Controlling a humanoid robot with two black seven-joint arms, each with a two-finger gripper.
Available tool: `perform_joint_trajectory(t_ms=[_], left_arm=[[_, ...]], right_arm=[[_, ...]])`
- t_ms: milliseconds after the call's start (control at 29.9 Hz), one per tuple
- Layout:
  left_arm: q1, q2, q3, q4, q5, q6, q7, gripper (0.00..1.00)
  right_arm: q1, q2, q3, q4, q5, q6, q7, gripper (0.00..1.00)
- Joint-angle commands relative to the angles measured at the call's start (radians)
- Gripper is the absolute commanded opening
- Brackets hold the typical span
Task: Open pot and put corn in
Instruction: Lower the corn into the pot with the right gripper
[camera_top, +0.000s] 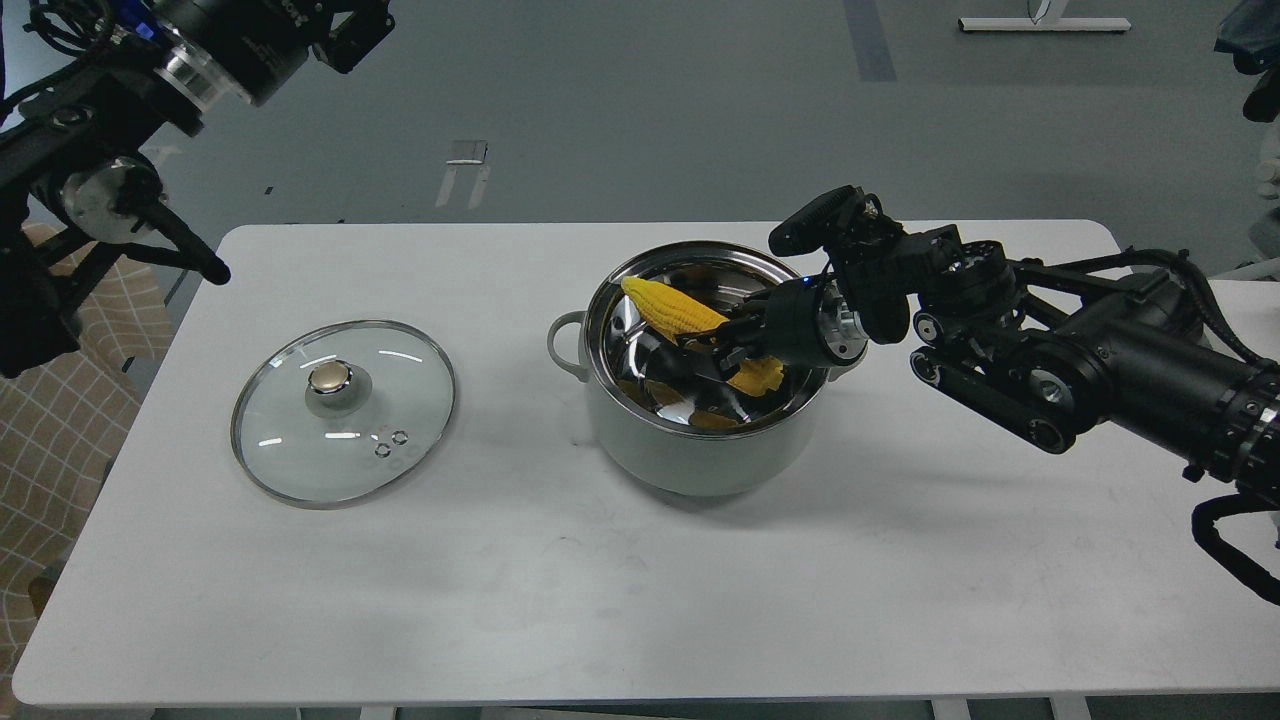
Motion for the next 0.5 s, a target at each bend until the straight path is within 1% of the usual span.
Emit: perform_joint_trajectory(t_ms=[0, 33, 100, 301, 367, 468], left_arm=[[0.004, 0.002, -0.010, 0.000, 0.000, 0.000, 0.000, 0.91], [0.004, 0.002, -0.010, 0.000, 0.000, -0.001, 0.000, 0.91], [0.004, 0.003, -0.010, 0.000, 0.000, 0.000, 0.000, 0.91], [0.005, 0.005, -0.011, 0.000, 0.000, 0.000, 0.000, 0.91], [0.005, 0.003, -0.011, 0.000, 0.000, 0.000, 0.000, 0.91], [0.005, 0.003, -0.011, 0.000, 0.000, 0.003, 0.000, 0.91]], right_arm=[[-0.001, 0.005, -0.007, -0.005, 0.000, 0.000, 0.000, 0.37], [-0.001, 0.007, -0.013, -0.007, 0.000, 0.000, -0.002, 0.37], [0.000, 0.007, -0.019, -0.007, 0.000, 0.000, -0.002, 0.42], [-0.004, 0.005, -0.021, -0.008, 0.000, -0.003, -0.002, 0.49], [-0.004, 0.005, -0.021, -0.008, 0.000, -0.003, -0.002, 0.55], [-0.004, 0.005, -0.021, -0.008, 0.000, -0.003, -0.002, 0.62]])
